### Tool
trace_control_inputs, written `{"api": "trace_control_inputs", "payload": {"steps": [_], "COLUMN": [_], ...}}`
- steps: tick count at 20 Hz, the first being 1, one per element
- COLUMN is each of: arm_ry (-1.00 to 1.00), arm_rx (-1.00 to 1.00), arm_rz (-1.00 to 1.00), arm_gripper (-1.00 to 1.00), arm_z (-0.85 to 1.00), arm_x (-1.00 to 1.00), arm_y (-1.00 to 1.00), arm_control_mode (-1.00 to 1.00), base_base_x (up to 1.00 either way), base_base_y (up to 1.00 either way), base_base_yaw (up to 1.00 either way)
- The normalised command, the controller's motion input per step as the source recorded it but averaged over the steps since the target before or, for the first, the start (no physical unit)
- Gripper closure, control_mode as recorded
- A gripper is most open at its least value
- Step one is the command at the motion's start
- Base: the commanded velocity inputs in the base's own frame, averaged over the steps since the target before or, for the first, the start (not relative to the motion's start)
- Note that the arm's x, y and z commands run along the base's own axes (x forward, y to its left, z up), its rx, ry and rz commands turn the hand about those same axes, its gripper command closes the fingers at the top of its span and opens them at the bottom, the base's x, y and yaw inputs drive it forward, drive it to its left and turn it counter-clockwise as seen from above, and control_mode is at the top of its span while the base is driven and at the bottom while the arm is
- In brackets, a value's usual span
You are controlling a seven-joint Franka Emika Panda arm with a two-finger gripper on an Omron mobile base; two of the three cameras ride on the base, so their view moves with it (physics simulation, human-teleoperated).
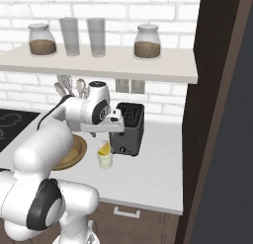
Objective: Grab a lemon wedge from the fridge and one ice cube from the ice bowl, and put them in the glass of lemonade.
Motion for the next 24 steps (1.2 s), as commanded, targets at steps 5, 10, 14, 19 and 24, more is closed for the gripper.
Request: {"api": "trace_control_inputs", "payload": {"steps": [5, 10, 14, 19, 24], "arm_ry": [-0.07, -0.09, -0.04, 0.0, 0.0], "arm_rx": [0.02, 0.02, 0.03, 0.04, 0.03], "arm_rz": [0.0, 0.0, 0.0, 0.0, 0.0], "arm_gripper": [-1.0, -1.0, -1.0, -1.0, -1.0], "arm_z": [0.02, 0.01, 0.02, 0.0, 0.01], "arm_x": [-0.23, -0.24, -0.14, -0.07, -0.1], "arm_y": [0.0, 0.0, -0.18, -0.18, -0.11], "arm_control_mode": [-1.0, -1.0, -1.0, -1.0, -1.0], "base_base_x": [0.0, 0.0, 0.0, 0.0, 0.0], "base_base_y": [0.0, 0.0, 0.0, 0.0, 0.0], "base_base_yaw": [0.0, 0.0, 0.0, 0.0, 0.0]}}
